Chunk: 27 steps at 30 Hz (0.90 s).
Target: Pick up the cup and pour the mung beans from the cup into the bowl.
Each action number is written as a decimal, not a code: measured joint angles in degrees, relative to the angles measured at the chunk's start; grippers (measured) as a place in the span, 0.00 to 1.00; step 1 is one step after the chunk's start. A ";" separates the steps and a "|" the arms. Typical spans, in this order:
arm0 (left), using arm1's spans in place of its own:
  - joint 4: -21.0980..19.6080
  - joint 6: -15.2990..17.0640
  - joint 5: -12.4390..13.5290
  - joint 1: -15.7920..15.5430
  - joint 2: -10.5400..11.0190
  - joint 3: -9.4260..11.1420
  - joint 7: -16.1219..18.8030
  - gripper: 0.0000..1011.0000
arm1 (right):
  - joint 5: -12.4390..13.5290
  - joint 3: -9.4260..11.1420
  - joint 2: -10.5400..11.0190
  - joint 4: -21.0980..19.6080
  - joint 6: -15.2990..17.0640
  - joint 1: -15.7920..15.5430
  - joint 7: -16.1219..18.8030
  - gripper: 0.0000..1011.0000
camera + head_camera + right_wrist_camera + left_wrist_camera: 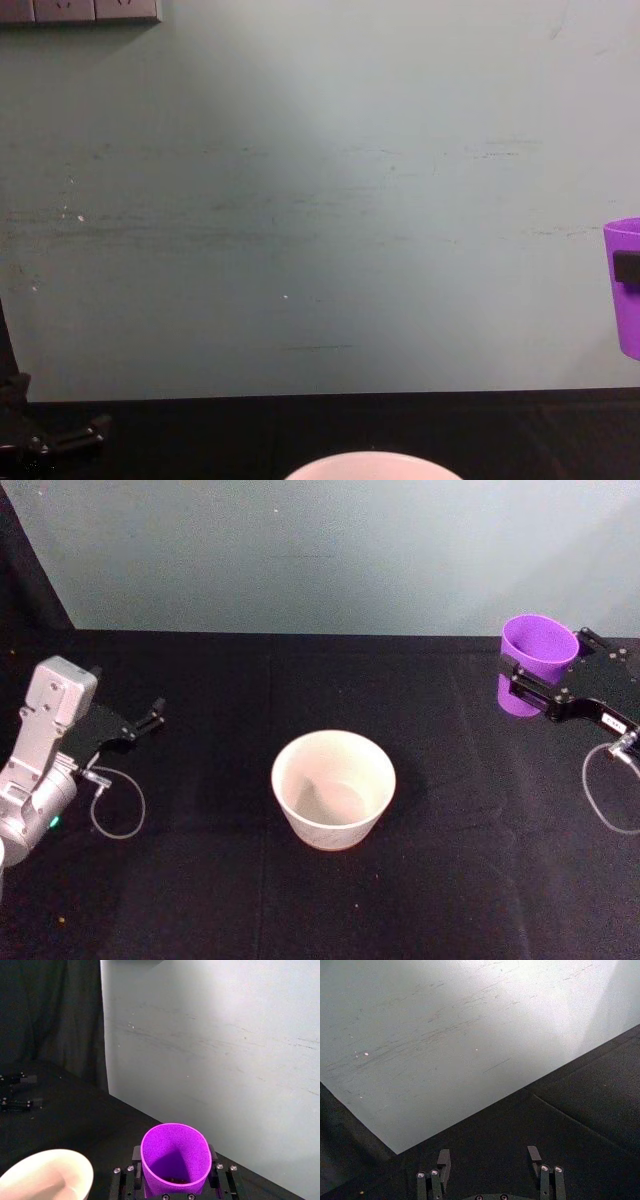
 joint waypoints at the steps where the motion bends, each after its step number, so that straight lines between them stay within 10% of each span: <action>1: 0.00 0.00 0.00 0.00 0.00 0.00 0.00 0.99 | 0.00 0.00 0.00 0.00 0.00 0.00 0.00 0.73; 20: 0.00 0.00 0.00 0.00 0.00 0.00 0.00 0.99 | 0.10 -0.17 -0.39 0.86 -1.03 0.61 1.41 0.73; 27: 0.00 0.00 0.00 0.00 0.00 0.00 0.00 0.99 | 0.58 -3.71 -3.29 5.26 -2.55 5.42 4.03 0.73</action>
